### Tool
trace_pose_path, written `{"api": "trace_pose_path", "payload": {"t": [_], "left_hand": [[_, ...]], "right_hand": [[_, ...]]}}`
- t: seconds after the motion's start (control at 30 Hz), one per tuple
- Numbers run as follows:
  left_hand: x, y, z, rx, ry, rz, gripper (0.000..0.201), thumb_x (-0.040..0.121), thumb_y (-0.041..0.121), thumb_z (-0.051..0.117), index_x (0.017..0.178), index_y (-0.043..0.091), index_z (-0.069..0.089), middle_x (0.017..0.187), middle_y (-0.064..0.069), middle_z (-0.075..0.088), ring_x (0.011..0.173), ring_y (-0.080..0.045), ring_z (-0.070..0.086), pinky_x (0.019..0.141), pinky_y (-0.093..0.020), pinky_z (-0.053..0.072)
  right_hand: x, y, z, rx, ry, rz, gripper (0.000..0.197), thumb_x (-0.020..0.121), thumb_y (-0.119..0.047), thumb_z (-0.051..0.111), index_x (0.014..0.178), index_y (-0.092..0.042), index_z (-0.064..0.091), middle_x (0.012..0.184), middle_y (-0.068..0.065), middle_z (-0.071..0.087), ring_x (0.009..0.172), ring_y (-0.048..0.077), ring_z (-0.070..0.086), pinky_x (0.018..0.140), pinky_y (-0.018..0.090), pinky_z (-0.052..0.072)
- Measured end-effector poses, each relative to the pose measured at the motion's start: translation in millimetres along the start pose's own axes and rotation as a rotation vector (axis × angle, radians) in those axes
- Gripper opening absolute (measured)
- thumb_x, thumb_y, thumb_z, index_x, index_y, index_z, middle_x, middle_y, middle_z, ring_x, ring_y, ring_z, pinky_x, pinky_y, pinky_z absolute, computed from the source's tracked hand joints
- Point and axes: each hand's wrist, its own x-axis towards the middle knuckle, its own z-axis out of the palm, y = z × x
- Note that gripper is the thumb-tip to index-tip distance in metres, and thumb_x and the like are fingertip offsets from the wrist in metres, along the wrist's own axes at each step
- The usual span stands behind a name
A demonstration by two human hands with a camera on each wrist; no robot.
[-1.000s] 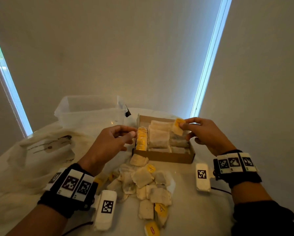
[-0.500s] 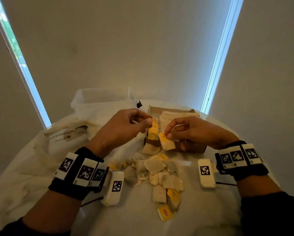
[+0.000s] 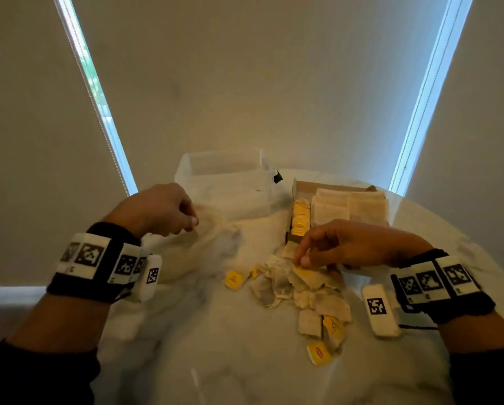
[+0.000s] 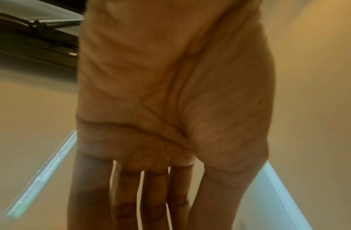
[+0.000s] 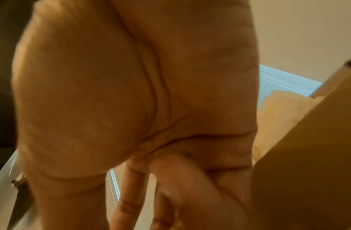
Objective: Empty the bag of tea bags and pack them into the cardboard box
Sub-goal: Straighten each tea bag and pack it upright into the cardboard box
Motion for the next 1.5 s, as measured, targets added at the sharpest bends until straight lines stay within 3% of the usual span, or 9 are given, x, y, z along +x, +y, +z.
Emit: {"api": "trace_pose_path", "payload": {"t": [0.13,0.37,0.57,0.8,0.9,1.03,1.2,1.37,1.5], "left_hand": [[-1.3,-4.9,24.1,0.006,-0.169,-0.017,0.033,0.097,0.003,0.065,0.127,0.014,0.072,0.114,0.001,0.073,0.092,-0.021,0.074,0.071,-0.03,0.063],[-19.2,25.7,52.9,0.107,-0.115,0.25,0.066,0.1,0.037,0.069,0.158,0.044,0.04,0.144,0.006,0.06,0.126,-0.018,0.054,0.11,-0.037,0.046],[-29.6,35.8,66.4,0.106,-0.082,0.254,0.072,0.095,0.051,0.071,0.156,0.044,0.034,0.154,0.002,0.049,0.134,-0.022,0.055,0.11,-0.043,0.05],[-31.2,14.6,65.4,0.089,0.123,0.133,0.089,0.081,0.079,0.07,0.152,0.03,0.049,0.151,0.007,0.056,0.138,-0.017,0.053,0.11,-0.034,0.045],[-22.9,6.4,67.4,0.128,0.091,0.083,0.124,0.058,0.101,0.05,0.163,0.039,0.03,0.158,0.01,0.052,0.143,-0.019,0.05,0.115,-0.042,0.046],[-8.8,-1.7,64.6,0.229,-0.036,0.005,0.142,0.042,0.114,0.024,0.159,0.036,0.04,0.154,0.005,0.057,0.137,-0.023,0.055,0.114,-0.044,0.047],[-29.6,26.5,33.0,0.287,-0.206,0.14,0.095,0.088,0.089,0.016,0.162,0.035,0.041,0.165,0.002,0.046,0.148,-0.024,0.044,0.123,-0.044,0.034],[-46.1,42.1,8.4,0.127,-0.099,0.427,0.065,0.093,0.075,0.041,0.118,0.028,0.078,0.107,0.009,0.078,0.096,-0.012,0.07,0.094,-0.043,0.057],[-45.2,69.3,22.3,-0.014,-0.101,0.589,0.032,0.099,0.059,0.061,0.113,0.034,0.078,0.102,0.019,0.077,0.095,0.0,0.07,0.089,-0.029,0.058]], "right_hand": [[2.8,-2.9,-5.2,-0.195,0.077,0.036,0.017,0.095,-0.063,0.064,0.107,-0.058,0.075,0.116,-0.03,0.07,0.114,0.0,0.063,0.108,0.034,0.049],[22.4,-48.9,10.4,-0.147,0.234,0.024,0.031,0.09,-0.072,0.063,0.111,-0.05,0.069,0.101,-0.014,0.071,0.089,0.002,0.066,0.081,0.023,0.051],[62.0,-62.9,31.7,-0.289,0.402,0.161,0.055,0.097,-0.062,0.065,0.124,-0.02,0.043,0.089,-0.008,0.06,0.08,0.01,0.062,0.06,0.025,0.044],[57.3,-69.6,27.8,-0.331,0.53,0.11,0.037,0.093,-0.04,0.074,0.105,-0.022,0.044,0.089,-0.002,0.061,0.076,0.018,0.059,0.06,0.032,0.046],[55.2,-77.1,30.1,-0.381,0.553,0.057,0.034,0.095,-0.037,0.072,0.105,-0.022,0.043,0.083,-0.005,0.058,0.069,0.013,0.055,0.055,0.028,0.041],[53.0,-77.7,30.7,-0.222,0.437,0.087,0.028,0.098,-0.036,0.069,0.104,-0.02,0.047,0.086,0.0,0.064,0.072,0.021,0.064,0.058,0.031,0.05],[33.7,-67.2,19.0,-0.087,0.289,0.077,0.045,0.095,-0.066,0.065,0.108,-0.024,0.058,0.089,-0.002,0.078,0.068,0.008,0.075,0.069,0.03,0.064],[9.5,-44.2,7.5,-0.295,0.077,0.038,0.032,0.092,-0.06,0.073,0.119,-0.043,0.068,0.112,-0.023,0.067,0.103,0.001,0.065,0.087,0.02,0.051],[16.8,-34.2,30.8,-0.501,-0.039,-0.032,0.058,0.092,-0.052,0.077,0.145,-0.041,0.056,0.137,-0.014,0.058,0.121,0.009,0.057,0.103,0.034,0.052]]}}
